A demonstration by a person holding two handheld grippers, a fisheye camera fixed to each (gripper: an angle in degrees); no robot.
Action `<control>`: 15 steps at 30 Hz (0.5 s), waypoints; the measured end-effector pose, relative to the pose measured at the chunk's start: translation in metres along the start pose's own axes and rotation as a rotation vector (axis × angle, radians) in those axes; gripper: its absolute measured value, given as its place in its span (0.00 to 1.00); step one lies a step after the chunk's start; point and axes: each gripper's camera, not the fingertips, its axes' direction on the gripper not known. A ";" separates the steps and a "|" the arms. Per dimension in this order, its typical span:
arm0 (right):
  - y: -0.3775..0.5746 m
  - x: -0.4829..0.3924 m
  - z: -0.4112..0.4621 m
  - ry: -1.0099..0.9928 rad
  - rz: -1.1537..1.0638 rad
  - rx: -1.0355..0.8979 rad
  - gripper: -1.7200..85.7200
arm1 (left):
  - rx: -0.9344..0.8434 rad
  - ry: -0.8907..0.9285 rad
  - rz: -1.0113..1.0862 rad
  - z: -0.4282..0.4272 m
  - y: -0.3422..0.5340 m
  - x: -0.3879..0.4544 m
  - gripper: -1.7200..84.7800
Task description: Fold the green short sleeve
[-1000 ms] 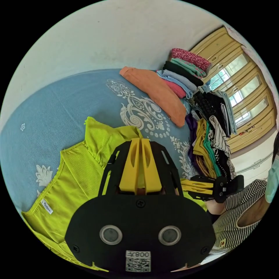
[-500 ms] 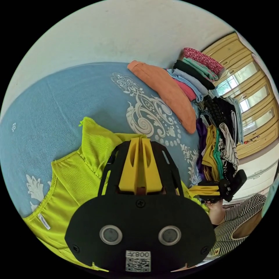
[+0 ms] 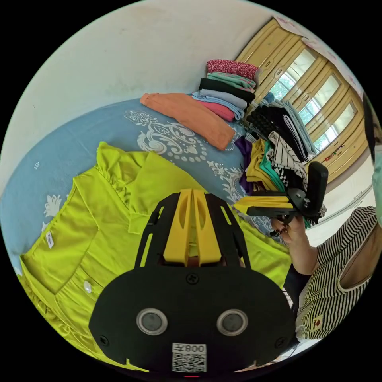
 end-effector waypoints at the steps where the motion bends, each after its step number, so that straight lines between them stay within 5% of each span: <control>1: -0.001 -0.004 0.002 0.000 -0.013 0.003 0.02 | -0.021 -0.002 0.003 0.010 0.006 0.008 0.03; 7: -0.010 -0.032 0.047 0.129 -0.073 -0.126 0.02 | -0.091 -0.043 0.025 0.042 0.008 0.034 0.02; 15: -0.015 -0.024 0.038 0.015 0.030 -0.072 0.02 | -0.061 -0.080 0.031 0.038 -0.004 0.056 0.02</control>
